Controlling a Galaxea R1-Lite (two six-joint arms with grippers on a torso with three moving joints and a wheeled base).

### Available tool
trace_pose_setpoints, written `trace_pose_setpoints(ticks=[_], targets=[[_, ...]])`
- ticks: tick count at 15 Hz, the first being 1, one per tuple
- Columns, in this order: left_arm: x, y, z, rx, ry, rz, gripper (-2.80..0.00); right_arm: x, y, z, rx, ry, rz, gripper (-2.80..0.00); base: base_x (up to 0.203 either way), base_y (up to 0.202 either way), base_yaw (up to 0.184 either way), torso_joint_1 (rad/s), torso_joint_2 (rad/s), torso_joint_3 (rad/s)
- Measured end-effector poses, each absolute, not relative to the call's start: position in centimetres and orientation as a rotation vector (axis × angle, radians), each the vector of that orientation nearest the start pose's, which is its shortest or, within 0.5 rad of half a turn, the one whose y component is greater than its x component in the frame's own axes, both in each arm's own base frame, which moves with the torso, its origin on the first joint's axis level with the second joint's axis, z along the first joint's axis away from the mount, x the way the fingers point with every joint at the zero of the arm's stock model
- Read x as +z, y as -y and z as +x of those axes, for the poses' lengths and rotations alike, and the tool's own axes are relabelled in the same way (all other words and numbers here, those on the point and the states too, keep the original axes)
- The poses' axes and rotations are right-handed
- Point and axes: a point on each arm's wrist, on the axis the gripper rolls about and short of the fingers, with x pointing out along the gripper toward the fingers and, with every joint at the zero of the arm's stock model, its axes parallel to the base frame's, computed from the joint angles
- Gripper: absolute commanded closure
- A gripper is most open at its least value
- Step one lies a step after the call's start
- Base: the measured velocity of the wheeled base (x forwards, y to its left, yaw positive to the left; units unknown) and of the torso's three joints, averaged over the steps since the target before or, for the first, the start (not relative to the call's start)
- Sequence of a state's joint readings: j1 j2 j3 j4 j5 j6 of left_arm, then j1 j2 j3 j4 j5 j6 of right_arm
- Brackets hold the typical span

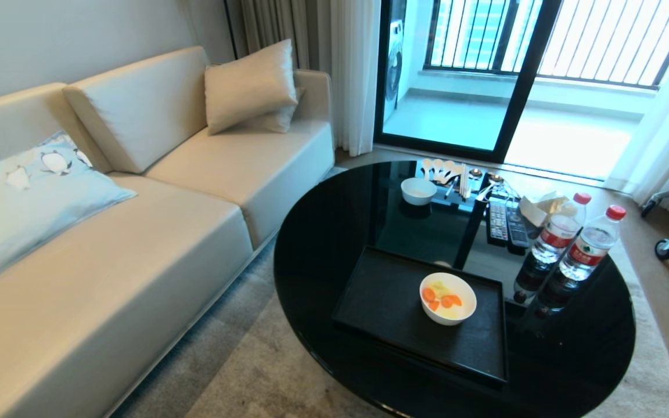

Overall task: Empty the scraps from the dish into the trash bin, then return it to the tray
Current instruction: Pick up the bowl with leftover food

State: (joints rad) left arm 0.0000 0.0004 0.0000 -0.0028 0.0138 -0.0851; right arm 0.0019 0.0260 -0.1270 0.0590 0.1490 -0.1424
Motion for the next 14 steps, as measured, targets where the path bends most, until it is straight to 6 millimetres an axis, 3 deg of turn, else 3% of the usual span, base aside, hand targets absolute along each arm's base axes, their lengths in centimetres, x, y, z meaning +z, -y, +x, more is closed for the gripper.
trace_pose_setpoints(ticks=[4,7,10,14], targets=[[7.6,0.0,-2.3,0.013,0.002,-0.085,0.0,15.2,-0.4,-2.5,0.192,0.034,-0.221,0.0,0.0,0.0,0.0,0.0,0.0,0.0],[7.6,0.0,-2.3,0.013,0.003,-0.085,0.0,20.1,-0.5,-0.3,0.238,0.004,-0.284,0.0,0.0,0.0,0.0,0.0,0.0,0.0],[7.6,0.0,-2.3,0.013,0.002,-0.085,0.0,24.3,-0.8,3.8,0.355,-0.037,-0.341,0.0,0.0,0.0,0.0,0.0,0.0,0.0],[7.6,0.0,-2.3,0.013,0.002,-0.085,0.0,26.9,-1.0,11.2,0.445,-0.128,-0.334,0.0,0.0,0.0,0.0,0.0,0.0,0.0]])
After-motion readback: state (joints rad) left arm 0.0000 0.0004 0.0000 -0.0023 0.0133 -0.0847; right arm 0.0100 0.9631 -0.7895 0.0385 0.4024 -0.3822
